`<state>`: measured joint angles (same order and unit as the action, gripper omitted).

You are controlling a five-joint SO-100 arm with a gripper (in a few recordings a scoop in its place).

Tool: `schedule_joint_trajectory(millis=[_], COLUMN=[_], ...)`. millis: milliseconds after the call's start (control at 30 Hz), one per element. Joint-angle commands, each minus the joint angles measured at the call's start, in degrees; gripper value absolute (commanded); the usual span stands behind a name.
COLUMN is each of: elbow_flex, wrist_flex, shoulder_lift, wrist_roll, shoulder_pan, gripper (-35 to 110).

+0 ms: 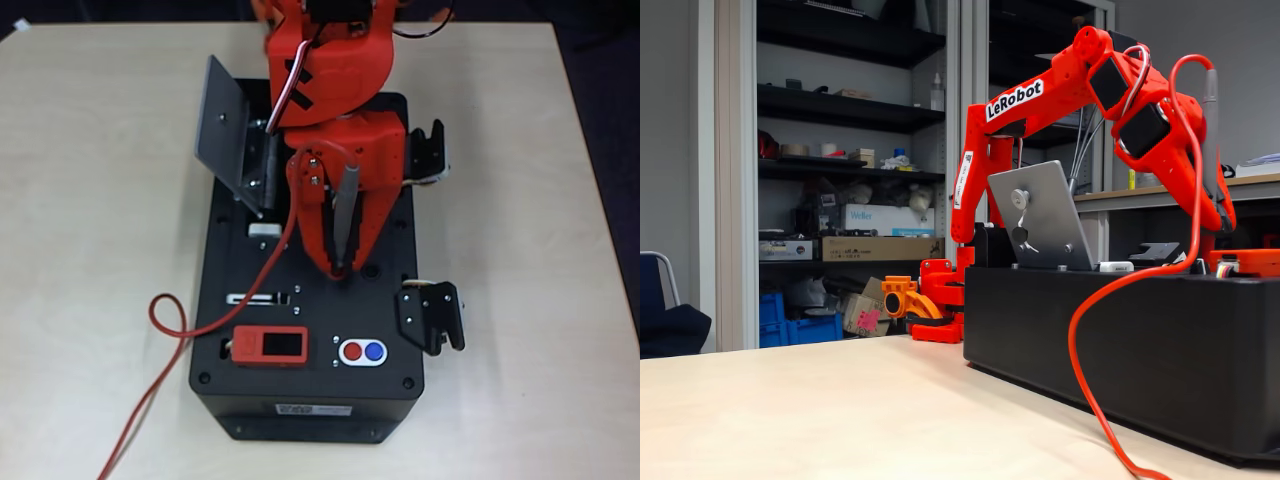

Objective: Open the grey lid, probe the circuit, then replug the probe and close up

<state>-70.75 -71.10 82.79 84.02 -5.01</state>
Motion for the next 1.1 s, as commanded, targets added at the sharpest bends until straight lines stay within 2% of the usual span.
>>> schedule_joint_trajectory(millis=[0, 333, 1067], elbow_flex=[2.3, 14.1, 19.4], wrist_flex=[-2.1, -11.8, -20.8], shoulder_lift=[0.9, -1.7, 1.6], wrist_roll=[-0.6, -4.2, -3.5], shoulder_pan=[0.0, 1.6, 0.7], gripper=[0, 0, 0])
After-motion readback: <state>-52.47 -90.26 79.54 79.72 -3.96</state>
